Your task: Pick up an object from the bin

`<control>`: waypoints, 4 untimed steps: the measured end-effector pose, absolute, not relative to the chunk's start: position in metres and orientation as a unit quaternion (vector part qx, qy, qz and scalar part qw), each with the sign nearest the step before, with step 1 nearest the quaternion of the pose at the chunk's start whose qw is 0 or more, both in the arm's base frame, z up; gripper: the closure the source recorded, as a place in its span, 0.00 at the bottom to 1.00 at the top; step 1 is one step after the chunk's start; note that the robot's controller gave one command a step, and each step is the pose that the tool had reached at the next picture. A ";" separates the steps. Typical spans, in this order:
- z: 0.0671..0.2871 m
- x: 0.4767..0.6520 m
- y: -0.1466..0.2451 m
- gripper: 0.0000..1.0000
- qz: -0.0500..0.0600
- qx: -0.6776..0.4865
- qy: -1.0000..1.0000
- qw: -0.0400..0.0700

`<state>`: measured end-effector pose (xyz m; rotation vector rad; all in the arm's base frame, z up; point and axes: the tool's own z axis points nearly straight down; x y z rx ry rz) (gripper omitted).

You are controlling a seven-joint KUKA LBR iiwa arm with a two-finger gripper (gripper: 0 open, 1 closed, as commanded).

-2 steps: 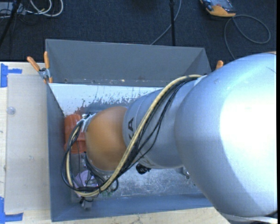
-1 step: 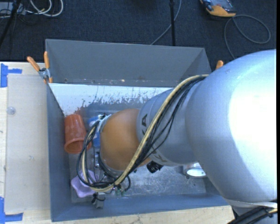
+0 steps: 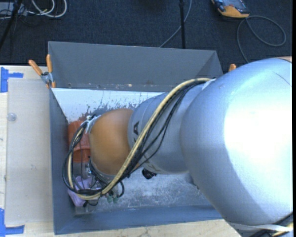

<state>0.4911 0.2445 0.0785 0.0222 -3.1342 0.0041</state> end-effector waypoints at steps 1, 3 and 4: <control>0.078 0.491 0.244 1.00 0.001 0.007 -1.000 0.004; 0.140 0.493 0.245 1.00 0.003 0.030 -1.000 0.007; 0.173 0.485 0.244 1.00 0.002 -0.044 -0.999 0.004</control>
Offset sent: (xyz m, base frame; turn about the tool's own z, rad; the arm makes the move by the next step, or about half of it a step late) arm 0.0036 0.0011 0.0758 -0.0548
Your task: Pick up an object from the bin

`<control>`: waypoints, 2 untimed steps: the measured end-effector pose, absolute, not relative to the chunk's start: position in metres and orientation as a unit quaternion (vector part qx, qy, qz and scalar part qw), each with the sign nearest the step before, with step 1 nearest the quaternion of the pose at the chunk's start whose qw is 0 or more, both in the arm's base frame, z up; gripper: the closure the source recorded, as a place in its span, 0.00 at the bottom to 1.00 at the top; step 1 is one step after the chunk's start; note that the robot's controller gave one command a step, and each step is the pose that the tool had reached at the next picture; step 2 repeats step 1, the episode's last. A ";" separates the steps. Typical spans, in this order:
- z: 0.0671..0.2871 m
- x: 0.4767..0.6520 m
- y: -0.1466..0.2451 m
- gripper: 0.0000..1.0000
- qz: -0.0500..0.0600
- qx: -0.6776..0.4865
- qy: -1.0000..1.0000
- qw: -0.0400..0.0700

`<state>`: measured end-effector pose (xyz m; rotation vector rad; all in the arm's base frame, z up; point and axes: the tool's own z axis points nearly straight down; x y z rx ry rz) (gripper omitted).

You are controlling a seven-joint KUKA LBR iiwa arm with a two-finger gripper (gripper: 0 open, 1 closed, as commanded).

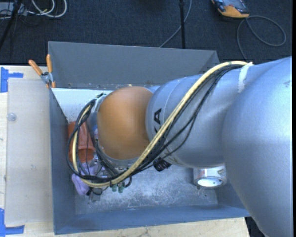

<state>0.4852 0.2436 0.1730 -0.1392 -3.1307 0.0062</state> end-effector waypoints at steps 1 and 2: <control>0.166 0.485 0.244 1.00 0.002 -0.066 -0.998 0.004; 0.166 0.485 0.244 1.00 0.002 -0.066 -0.998 0.004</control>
Offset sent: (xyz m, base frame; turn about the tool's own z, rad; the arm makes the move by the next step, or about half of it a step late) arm -0.0108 -0.0320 -0.0115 -0.1634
